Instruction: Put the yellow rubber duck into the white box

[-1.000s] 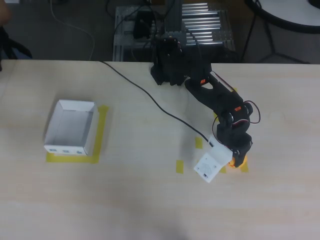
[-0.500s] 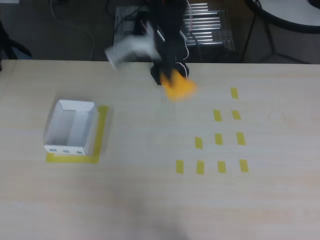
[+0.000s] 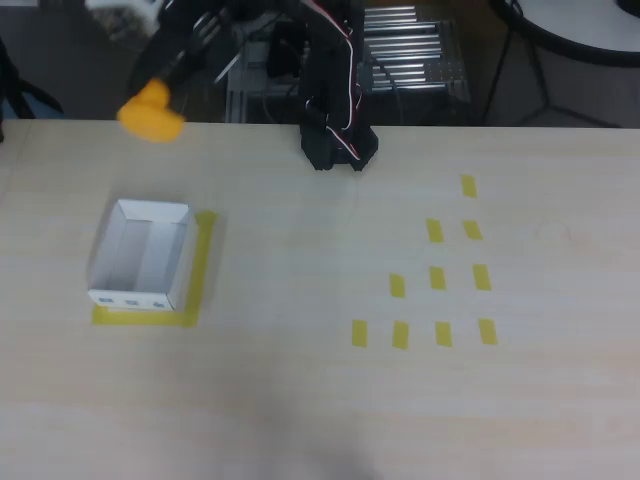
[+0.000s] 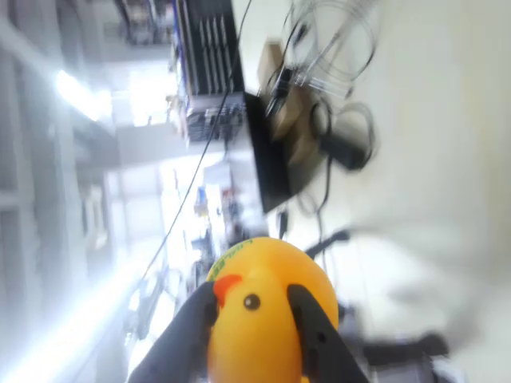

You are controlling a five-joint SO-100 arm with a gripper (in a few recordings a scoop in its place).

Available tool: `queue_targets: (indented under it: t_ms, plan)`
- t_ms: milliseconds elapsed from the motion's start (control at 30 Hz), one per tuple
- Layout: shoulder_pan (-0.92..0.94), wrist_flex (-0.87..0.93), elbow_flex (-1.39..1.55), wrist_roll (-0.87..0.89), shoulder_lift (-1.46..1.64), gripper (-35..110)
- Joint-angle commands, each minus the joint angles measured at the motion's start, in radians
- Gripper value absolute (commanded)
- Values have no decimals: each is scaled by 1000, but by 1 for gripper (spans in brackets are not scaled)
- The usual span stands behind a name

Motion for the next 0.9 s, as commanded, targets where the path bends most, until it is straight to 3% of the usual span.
queue_targets:
  t_ms: [0, 467, 867]
  plan:
    - [103, -328, 440, -40, 149, 0]
    - [123, -670, 986, -210, 32, 0]
    - [250, -732, 956, -207, -86, 0]
